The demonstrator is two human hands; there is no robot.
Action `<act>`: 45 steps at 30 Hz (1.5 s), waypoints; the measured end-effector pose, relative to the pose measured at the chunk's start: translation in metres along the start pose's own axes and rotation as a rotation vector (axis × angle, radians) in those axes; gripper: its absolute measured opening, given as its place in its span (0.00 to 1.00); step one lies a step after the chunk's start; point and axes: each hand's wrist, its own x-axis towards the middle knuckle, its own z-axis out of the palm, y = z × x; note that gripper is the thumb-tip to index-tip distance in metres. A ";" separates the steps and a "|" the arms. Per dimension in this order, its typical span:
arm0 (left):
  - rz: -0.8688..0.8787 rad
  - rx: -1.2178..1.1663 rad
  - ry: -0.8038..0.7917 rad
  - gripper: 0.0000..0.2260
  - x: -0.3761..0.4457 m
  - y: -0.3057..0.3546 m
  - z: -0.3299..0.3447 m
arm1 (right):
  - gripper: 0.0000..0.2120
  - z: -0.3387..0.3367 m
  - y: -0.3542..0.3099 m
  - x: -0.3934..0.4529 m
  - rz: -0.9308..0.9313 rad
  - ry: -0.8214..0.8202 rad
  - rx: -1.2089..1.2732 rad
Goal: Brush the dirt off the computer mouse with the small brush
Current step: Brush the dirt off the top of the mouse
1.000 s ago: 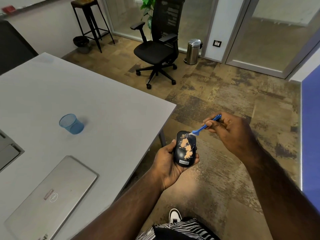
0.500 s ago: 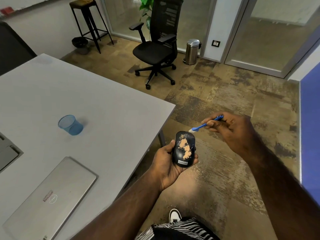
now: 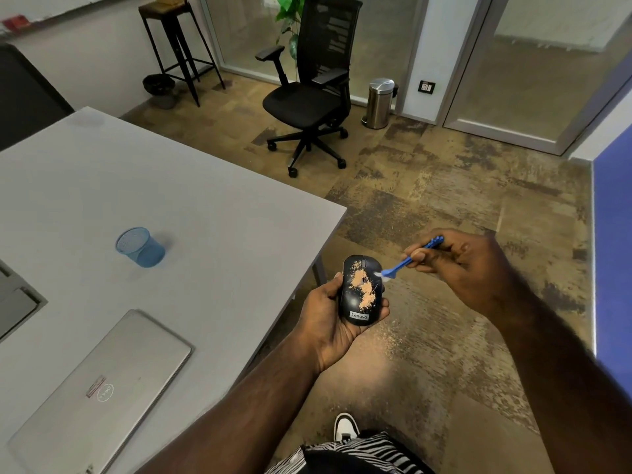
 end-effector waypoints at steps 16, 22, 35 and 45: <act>0.065 -0.073 0.064 0.20 0.004 0.002 0.003 | 0.05 0.017 -0.005 -0.023 -0.030 0.064 0.117; 0.051 -0.106 0.056 0.22 0.003 0.004 0.006 | 0.09 0.022 0.003 -0.017 -0.004 0.193 0.014; 0.036 -0.080 0.086 0.24 0.000 0.004 0.003 | 0.08 0.025 0.010 -0.009 0.070 0.295 0.001; 0.025 -0.103 0.068 0.23 -0.001 0.003 0.004 | 0.06 0.024 0.008 -0.005 0.067 0.314 0.024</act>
